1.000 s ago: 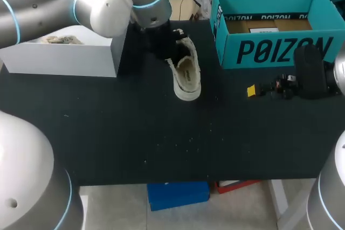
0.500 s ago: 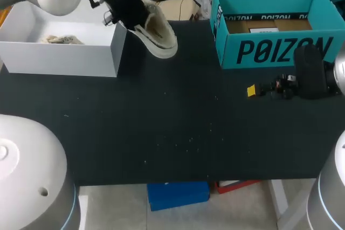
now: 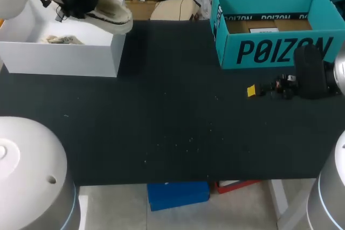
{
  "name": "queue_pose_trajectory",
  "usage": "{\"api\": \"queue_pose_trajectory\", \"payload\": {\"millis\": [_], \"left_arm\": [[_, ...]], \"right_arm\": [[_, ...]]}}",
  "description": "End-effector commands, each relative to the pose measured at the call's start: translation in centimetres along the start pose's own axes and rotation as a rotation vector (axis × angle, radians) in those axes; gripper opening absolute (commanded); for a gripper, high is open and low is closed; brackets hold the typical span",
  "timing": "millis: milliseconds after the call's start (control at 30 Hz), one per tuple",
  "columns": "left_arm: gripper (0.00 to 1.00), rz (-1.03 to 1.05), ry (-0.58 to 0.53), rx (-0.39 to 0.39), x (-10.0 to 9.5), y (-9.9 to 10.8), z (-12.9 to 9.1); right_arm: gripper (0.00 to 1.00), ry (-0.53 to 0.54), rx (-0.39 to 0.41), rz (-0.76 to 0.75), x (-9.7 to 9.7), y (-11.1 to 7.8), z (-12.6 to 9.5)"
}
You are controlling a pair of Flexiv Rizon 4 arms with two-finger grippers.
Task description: Take the shoe out of the shoebox, open the shoe tongue, remove and reinsert the insole, then place the shoe into the shoebox
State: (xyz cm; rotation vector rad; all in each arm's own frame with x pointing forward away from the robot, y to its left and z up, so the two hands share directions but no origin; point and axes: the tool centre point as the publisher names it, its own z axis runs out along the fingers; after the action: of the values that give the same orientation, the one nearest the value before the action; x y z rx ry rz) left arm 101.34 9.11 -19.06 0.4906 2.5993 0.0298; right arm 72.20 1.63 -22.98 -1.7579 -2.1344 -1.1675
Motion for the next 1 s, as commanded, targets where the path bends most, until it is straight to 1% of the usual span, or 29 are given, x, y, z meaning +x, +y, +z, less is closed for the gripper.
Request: {"api": "queue_pose_trajectory", "payload": {"millis": [33,133,267,333,500,600,733,1000], "left_arm": [[0.00,-0.145,-0.077,-0.003,0.9,3.3,2.1],[0.00,-0.177,-0.083,0.005,0.8,5.8,3.4],[0.00,-0.197,-0.080,0.012,0.3,8.8,5.1],[0.00,-0.203,-0.074,0.013,-0.1,10.0,5.9],[0.00,-0.209,-0.054,0.016,-1.3,12.3,7.9],[0.00,-0.220,-0.040,0.027,-1.9,13.0,9.5],[0.00,-0.220,-0.019,0.033,-2.5,13.0,11.4],[0.00,-0.236,0.017,0.033,-3.0,13.1,15.0]], "right_arm": [[1.00,-0.001,-0.002,0.000,0.0,-0.1,0.1],[1.00,-0.001,-0.002,0.000,0.0,-0.1,0.1],[1.00,-0.001,-0.002,0.000,0.0,-0.1,0.1],[1.00,-0.001,-0.002,0.000,0.0,-0.1,0.1],[1.00,-0.001,-0.002,0.000,0.0,-0.1,0.1],[1.00,-0.001,-0.002,0.000,0.0,-0.1,0.1],[1.00,-0.001,-0.002,0.000,0.0,-0.1,0.1],[1.00,-0.001,-0.002,0.000,0.0,-0.1,0.1]]}}
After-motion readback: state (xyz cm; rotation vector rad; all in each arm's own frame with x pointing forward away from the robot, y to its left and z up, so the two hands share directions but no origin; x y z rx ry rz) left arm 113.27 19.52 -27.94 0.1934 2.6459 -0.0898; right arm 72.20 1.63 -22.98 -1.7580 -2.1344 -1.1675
